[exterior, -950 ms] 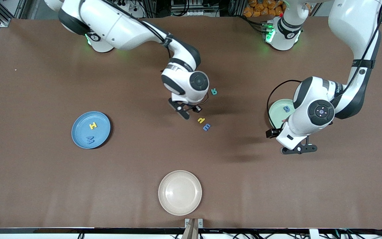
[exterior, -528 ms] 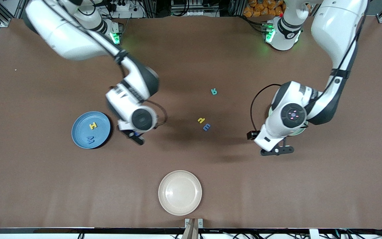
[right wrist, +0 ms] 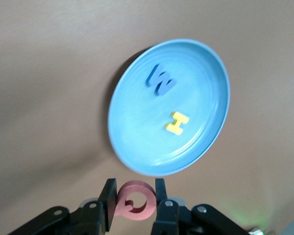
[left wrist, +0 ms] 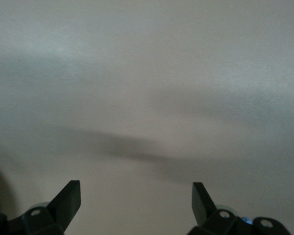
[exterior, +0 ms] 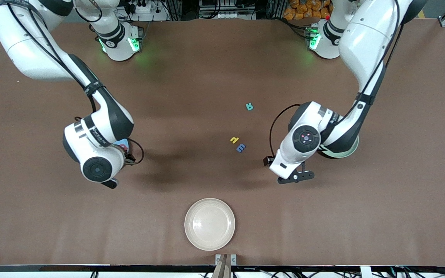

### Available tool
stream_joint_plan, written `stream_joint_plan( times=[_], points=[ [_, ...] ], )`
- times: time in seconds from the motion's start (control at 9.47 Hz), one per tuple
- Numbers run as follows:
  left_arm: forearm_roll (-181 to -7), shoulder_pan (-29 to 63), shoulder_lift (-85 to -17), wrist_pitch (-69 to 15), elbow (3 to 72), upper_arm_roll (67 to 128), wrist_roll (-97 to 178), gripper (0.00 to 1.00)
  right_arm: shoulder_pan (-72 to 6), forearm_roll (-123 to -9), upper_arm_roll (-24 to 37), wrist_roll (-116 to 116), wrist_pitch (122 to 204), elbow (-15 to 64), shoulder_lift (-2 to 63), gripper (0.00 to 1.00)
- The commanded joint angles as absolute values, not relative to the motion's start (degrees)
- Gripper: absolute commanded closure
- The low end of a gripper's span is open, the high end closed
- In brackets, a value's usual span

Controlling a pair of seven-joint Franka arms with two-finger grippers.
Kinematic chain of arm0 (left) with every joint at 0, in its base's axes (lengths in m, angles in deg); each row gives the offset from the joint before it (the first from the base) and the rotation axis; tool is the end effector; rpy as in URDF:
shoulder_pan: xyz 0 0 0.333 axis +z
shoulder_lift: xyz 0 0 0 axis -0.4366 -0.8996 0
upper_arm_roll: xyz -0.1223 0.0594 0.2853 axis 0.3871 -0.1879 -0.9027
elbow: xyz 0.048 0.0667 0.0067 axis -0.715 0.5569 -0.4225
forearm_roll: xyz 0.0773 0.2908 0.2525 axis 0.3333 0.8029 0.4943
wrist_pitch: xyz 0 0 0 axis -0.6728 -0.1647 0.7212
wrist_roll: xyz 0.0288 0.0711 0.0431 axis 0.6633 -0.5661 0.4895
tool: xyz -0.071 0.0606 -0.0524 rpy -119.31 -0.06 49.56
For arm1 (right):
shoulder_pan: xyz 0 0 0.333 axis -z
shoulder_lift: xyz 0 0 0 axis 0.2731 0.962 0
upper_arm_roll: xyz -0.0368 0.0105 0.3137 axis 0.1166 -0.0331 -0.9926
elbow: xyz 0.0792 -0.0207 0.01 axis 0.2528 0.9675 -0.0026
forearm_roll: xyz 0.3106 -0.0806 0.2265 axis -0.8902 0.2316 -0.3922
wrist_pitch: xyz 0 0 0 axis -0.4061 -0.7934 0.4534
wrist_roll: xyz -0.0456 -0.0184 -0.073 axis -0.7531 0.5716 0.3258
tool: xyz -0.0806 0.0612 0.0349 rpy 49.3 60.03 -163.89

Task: Sort uppercase to blue plate, lowercase to green plate
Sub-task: 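Carry the q to the blue plate while the left gripper reaches the E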

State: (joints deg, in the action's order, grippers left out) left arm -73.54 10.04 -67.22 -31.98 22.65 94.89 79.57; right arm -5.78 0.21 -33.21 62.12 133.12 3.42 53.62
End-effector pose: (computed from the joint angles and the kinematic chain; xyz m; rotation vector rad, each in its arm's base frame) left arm 0.6260 -0.3358 0.2516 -3.1023 -0.2980 0.0835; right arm 0.6545 0.1458 0.2631 2.6262 -0.6775 -0.5003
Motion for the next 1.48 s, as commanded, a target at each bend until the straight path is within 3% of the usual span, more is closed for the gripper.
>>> stream_joint_plan(
  times=[0.0,0.32,0.53,0.63,1.37],
  points=[
    [-72.7,2.9,-70.8,-34.5,19.1,89.5,87.4,0.00,-5.7,1.7,-31.6,58.1,133.0,3.9,53.8,1.00],
    [-72.8,0.2,-72.2,-40.3,19.1,89.3,92.3,0.00,-4.2,2.4,-29.9,52.1,133.1,3.8,53.8,1.00],
    [-72.7,-1.4,-73.3,-42.1,19.1,89.2,92.1,0.00,-3.8,2.8,-28.1,45.2,133.2,3.8,53.8,0.06],
    [-72.5,-1.5,-73.4,-42.1,19.1,89.3,91.3,0.00,-3.8,3.0,-28.0,45.2,133.2,3.8,53.7,0.00],
    [-72.3,-8.4,-76.6,-49.1,19.3,88.4,89.5,0.00,-4.2,2.3,-30.6,44.9,131.6,-0.5,52.6,0.00]
  ],
)
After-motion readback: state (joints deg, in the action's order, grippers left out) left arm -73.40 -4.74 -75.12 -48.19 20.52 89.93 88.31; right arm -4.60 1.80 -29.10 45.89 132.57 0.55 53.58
